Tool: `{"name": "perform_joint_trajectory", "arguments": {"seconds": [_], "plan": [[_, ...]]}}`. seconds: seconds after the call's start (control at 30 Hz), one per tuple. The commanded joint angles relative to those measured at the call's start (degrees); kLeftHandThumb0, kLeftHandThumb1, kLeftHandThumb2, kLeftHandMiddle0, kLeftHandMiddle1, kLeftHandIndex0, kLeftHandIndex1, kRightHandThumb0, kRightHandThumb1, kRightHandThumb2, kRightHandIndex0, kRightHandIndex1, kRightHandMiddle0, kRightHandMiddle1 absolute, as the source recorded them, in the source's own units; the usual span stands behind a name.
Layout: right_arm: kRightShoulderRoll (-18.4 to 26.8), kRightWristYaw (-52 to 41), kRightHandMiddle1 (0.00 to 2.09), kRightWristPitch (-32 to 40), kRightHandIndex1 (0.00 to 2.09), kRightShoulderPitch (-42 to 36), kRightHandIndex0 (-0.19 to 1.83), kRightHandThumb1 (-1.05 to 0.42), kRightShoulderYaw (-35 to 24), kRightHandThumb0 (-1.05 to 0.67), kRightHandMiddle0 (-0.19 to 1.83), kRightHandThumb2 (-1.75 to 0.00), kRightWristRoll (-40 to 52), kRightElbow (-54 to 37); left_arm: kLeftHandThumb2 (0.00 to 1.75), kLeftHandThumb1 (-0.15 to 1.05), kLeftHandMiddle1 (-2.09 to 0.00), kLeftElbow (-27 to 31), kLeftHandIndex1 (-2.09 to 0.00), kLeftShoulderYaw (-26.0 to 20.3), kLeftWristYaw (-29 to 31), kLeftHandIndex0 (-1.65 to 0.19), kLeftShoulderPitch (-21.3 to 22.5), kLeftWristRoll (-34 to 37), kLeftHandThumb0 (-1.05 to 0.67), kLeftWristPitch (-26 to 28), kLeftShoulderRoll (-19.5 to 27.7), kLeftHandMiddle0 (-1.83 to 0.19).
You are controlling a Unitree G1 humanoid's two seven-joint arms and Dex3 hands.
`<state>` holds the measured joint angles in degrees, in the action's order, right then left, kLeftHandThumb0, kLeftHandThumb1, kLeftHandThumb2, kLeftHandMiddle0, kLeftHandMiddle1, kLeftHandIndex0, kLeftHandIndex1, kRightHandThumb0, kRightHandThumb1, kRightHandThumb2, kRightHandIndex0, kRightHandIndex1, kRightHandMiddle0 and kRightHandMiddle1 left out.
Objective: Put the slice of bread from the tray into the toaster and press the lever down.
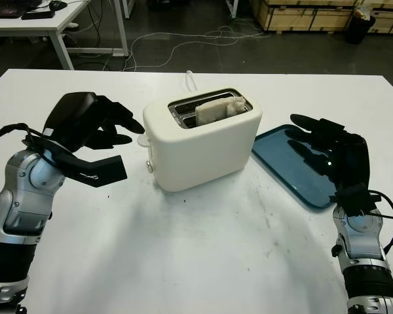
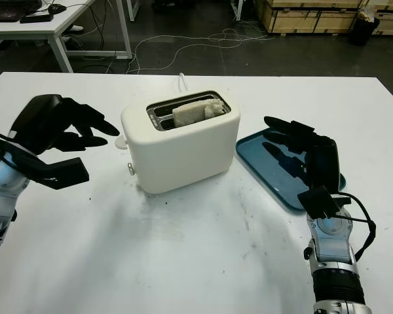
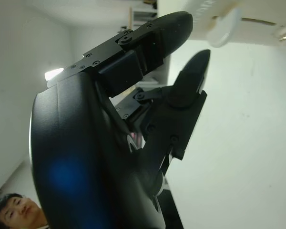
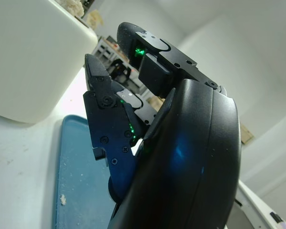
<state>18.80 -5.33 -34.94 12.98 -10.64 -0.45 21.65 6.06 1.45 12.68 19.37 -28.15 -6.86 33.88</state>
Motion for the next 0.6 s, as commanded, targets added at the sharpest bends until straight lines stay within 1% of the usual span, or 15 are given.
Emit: {"name": "perform_joint_trajectory", "arguments": {"seconds": [0.0, 0.07, 0.13, 0.2, 0.4, 0.57], "plan": [[0.07, 0.07, 0.01, -0.65, 0.05, -0.68, 1.06, -0.89, -0.21, -0.20, 0.94, 0.00, 0.14, -0.72, 0.03, 0.87, -1.00, -0.81, -0.02, 0.74, -1.46, -1.29, 1.34, -1.01, -0.24, -0.73, -0.56, -1.00], [0.17, 0.03, 0.01, -1.05, 0.05, -0.71, 1.06, -0.89, -0.17, -0.21, 0.95, 0.00, -0.02, -0.61, 0.02, 0.87, -1.02, -1.51, -0.02, 1.03, -2.49, -1.29, 1.50, -1.67, -0.23, -1.00, -0.92, -0.99], [0.12, -0.14, 0.01, -1.61, 0.04, -0.65, 1.06, -0.89, -0.15, -0.21, 0.95, 0.00, 0.16, -0.32, 0.01, 0.85, -1.11, -2.10, -0.02, 1.27, -3.22, -1.30, 1.65, -1.94, -0.20, -1.10, -1.18, -0.97], [0.13, -0.20, 0.01, -1.74, 0.04, -0.67, 1.07, -0.89, -0.16, -0.21, 0.95, 0.00, 0.21, -0.24, 0.00, 0.81, -1.15, -2.24, -0.03, 1.43, -3.23, -1.30, 1.72, -1.77, -0.17, -0.80, -1.21, -0.96], [0.02, -0.66, 0.01, -1.08, 0.04, -0.94, 1.09, -0.89, -0.19, -0.22, 0.97, 0.00, 0.84, -0.76, 0.00, 0.76, -1.21, -2.45, -0.04, 1.47, -3.81, -1.32, 1.66, -1.80, -0.12, -0.46, -1.38, -0.96], [-0.22, -0.68, 0.01, -1.03, 0.04, -1.07, 1.09, -0.89, -0.18, -0.22, 0.97, 0.00, 0.84, -0.87, 0.00, 0.75, -1.22, -2.12, -0.03, 1.49, -2.96, -1.32, 1.56, -1.44, -0.12, 0.36, -1.16, -0.96]]}}
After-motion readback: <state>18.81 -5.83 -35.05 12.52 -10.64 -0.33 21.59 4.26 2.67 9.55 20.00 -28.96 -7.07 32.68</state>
